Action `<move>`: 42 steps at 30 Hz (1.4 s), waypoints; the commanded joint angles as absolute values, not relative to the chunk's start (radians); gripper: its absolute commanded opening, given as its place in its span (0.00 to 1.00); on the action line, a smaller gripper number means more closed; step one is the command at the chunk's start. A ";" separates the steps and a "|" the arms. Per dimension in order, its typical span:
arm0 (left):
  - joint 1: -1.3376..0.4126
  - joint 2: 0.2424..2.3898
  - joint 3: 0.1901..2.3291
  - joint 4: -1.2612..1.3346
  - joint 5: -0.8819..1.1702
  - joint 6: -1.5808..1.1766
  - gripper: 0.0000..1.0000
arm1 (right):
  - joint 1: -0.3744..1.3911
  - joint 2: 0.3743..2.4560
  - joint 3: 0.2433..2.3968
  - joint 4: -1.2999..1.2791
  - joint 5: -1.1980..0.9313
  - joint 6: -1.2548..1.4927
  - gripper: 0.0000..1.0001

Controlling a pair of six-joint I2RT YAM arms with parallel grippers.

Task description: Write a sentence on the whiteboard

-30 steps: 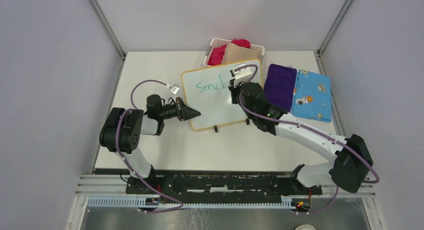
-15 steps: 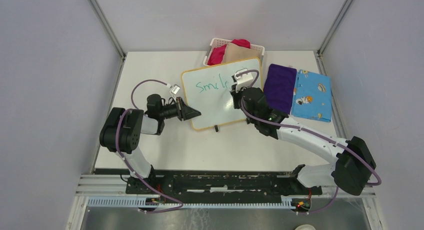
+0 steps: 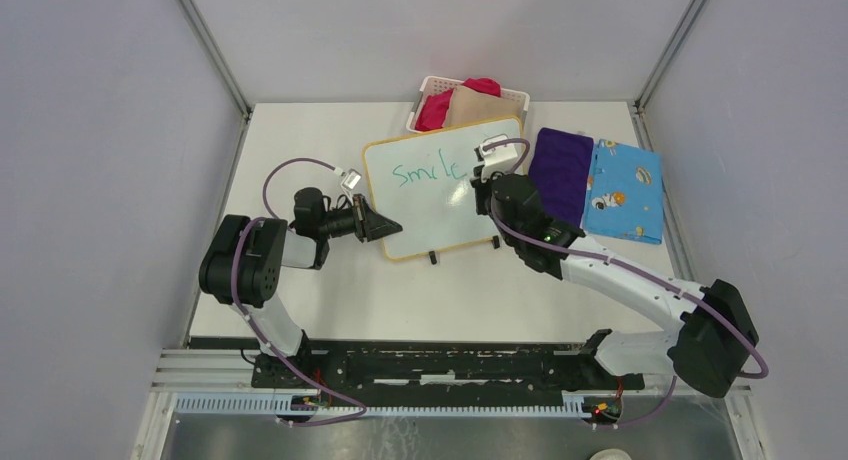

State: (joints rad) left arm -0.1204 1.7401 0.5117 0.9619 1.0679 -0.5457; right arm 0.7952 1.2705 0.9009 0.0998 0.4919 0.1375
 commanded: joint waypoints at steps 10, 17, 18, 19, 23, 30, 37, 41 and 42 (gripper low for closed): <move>-0.125 1.721 0.533 0.895 1.049 -0.505 0.09 | 0.791 1.210 0.937 0.181 0.355 0.130 0.00; -0.126 1.720 0.535 0.884 1.048 -0.499 0.08 | 0.792 1.245 0.965 0.183 0.365 0.132 0.00; -0.126 1.720 0.535 0.884 1.047 -0.499 0.08 | 0.791 1.248 0.965 0.188 0.368 0.132 0.00; -0.126 1.721 0.535 0.883 1.047 -0.499 0.08 | 0.792 1.252 0.967 0.189 0.370 0.132 0.00; -0.126 1.721 0.537 0.883 1.047 -0.499 0.07 | 0.792 1.270 0.979 0.187 0.385 0.133 0.00; -0.127 1.721 0.537 0.882 1.049 -0.497 0.06 | 0.791 1.294 0.992 0.186 0.406 0.131 0.00; -0.127 1.718 0.536 0.882 1.048 -0.495 0.04 | 0.792 1.314 1.000 0.187 0.420 0.126 0.00; -0.127 1.717 0.538 0.879 1.047 -0.494 0.04 | 0.792 1.320 0.999 0.184 0.432 0.121 0.00; -0.127 1.717 0.538 0.878 1.047 -0.493 0.04 | 0.792 1.320 0.998 0.184 0.436 0.120 0.00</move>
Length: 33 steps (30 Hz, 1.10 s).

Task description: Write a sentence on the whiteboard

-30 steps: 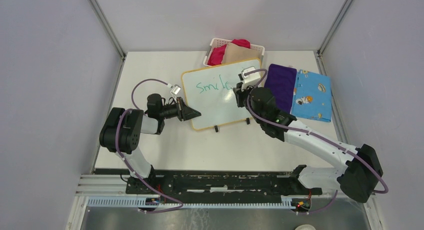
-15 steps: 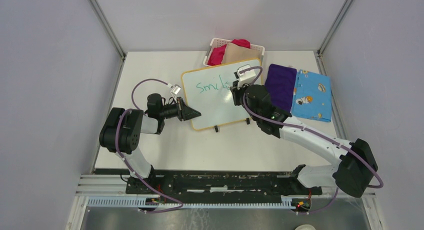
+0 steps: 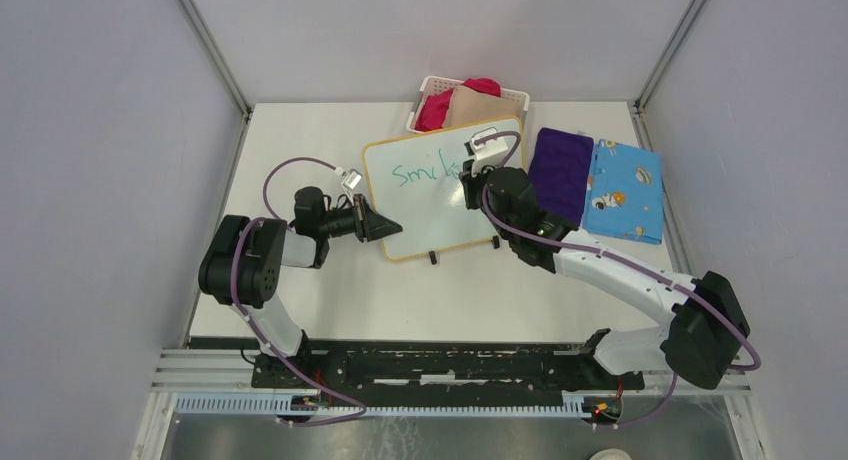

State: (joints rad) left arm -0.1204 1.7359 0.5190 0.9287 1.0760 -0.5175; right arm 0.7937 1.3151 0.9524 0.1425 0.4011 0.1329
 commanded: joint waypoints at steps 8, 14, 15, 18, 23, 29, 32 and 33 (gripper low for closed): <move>-0.129 1.716 0.538 0.877 1.047 -0.491 0.02 | 0.786 1.322 1.003 0.183 0.458 0.118 0.00; -0.129 1.714 0.538 0.874 1.046 -0.489 0.02 | 0.777 1.327 1.014 0.177 0.461 0.119 0.00; -0.129 1.713 0.538 0.872 1.046 -0.488 0.02 | 0.776 1.327 1.015 0.174 0.463 0.118 0.00; -0.130 1.713 0.539 0.869 1.045 -0.485 0.02 | 0.772 1.326 1.012 0.168 0.465 0.120 0.00; -0.130 1.711 0.541 0.861 1.046 -0.480 0.02 | 0.763 1.318 0.998 0.163 0.474 0.128 0.00; -0.132 1.709 0.541 0.858 1.044 -0.479 0.02 | 0.759 1.303 0.975 0.161 0.480 0.130 0.00; -0.132 1.709 0.541 0.856 1.044 -0.478 0.02 | 0.759 1.297 0.963 0.160 0.481 0.135 0.00; -0.132 1.709 0.541 0.857 1.045 -0.477 0.02 | 0.760 1.295 0.960 0.159 0.480 0.135 0.00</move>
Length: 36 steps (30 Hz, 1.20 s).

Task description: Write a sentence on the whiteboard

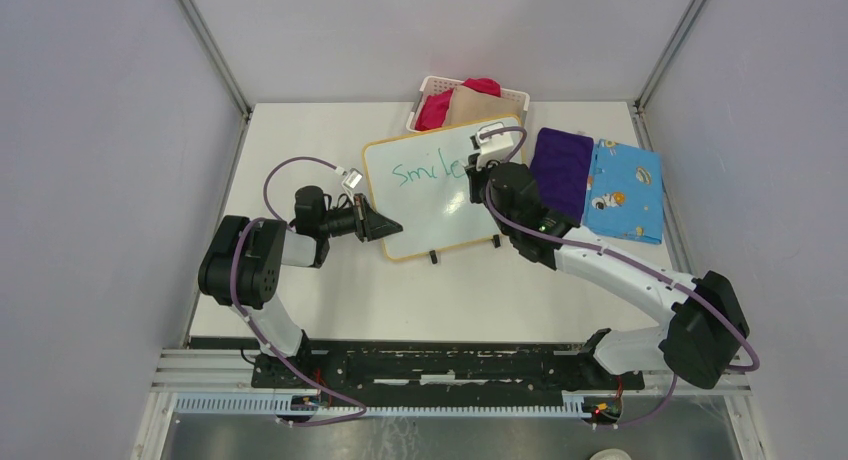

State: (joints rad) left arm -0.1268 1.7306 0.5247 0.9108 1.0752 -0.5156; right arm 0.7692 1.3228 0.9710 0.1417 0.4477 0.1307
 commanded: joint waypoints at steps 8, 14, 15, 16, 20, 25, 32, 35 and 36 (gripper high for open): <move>-0.135 1.704 0.543 0.851 1.042 -0.474 0.02 | 0.760 1.292 0.949 0.153 0.455 0.147 0.00; -0.139 1.703 0.545 0.827 1.040 -0.458 0.02 | 0.760 1.294 0.949 0.161 0.417 0.157 0.00; -0.140 1.703 0.547 0.824 1.040 -0.456 0.02 | 0.760 1.294 0.950 0.162 0.412 0.157 0.00; -0.140 1.702 0.547 0.821 1.040 -0.455 0.02 | 0.760 1.293 0.950 0.164 0.409 0.159 0.00; -0.141 1.701 0.549 0.812 1.040 -0.450 0.02 | 0.762 1.295 0.948 0.175 0.388 0.164 0.00; -0.143 1.699 0.551 0.800 1.039 -0.441 0.02 | 0.762 1.304 0.957 0.174 0.368 0.173 0.00; -0.143 1.698 0.554 0.791 1.037 -0.436 0.02 | 0.766 1.272 0.951 0.167 0.368 0.182 0.00; -0.143 1.695 0.556 0.785 1.035 -0.436 0.07 | 0.765 1.222 0.944 0.157 0.365 0.185 0.00; -0.143 1.694 0.559 0.780 1.033 -0.436 0.13 | 0.765 1.209 0.942 0.154 0.362 0.184 0.00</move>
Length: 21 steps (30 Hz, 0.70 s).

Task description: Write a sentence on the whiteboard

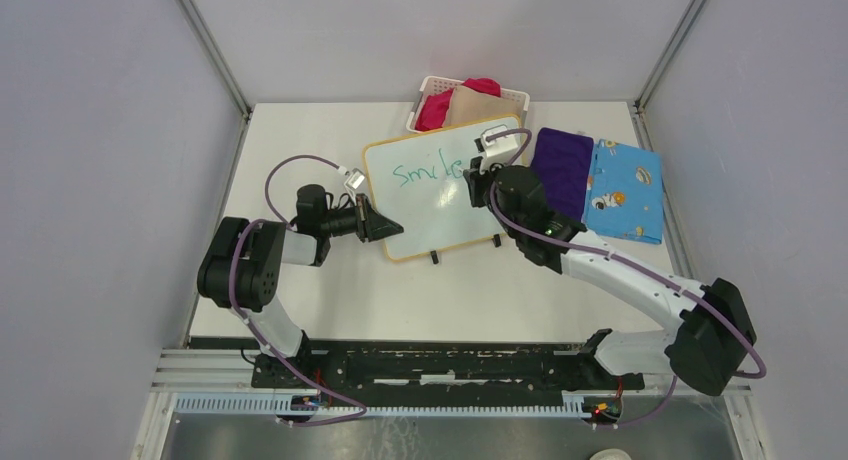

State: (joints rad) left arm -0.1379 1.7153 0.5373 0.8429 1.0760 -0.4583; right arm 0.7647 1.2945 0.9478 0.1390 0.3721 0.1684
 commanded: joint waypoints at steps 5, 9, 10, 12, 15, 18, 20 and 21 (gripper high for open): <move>-0.141 1.670 0.556 0.776 1.020 -0.438 0.37 | 0.765 1.149 0.934 0.128 0.348 0.185 0.00; -0.141 1.655 0.552 0.778 1.010 -0.439 0.44 | 0.766 1.132 0.946 0.117 0.313 0.184 0.00; -0.141 1.654 0.552 0.778 1.011 -0.440 0.44 | 0.769 1.132 0.949 0.117 0.301 0.185 0.00; -0.141 1.654 0.552 0.778 1.008 -0.442 0.42 | 0.775 1.132 0.953 0.120 0.287 0.181 0.00; -0.141 1.660 0.552 0.777 1.011 -0.440 0.34 | 0.806 1.141 0.958 0.125 0.289 0.160 0.00; -0.141 1.668 0.552 0.775 1.015 -0.438 0.27 | 0.841 1.160 0.972 0.124 0.311 0.143 0.00; -0.141 1.670 0.551 0.774 1.016 -0.437 0.24 | 0.855 1.175 0.980 0.128 0.316 0.140 0.00; -0.141 1.670 0.551 0.773 1.017 -0.435 0.24 | 0.862 1.184 0.988 0.130 0.319 0.138 0.00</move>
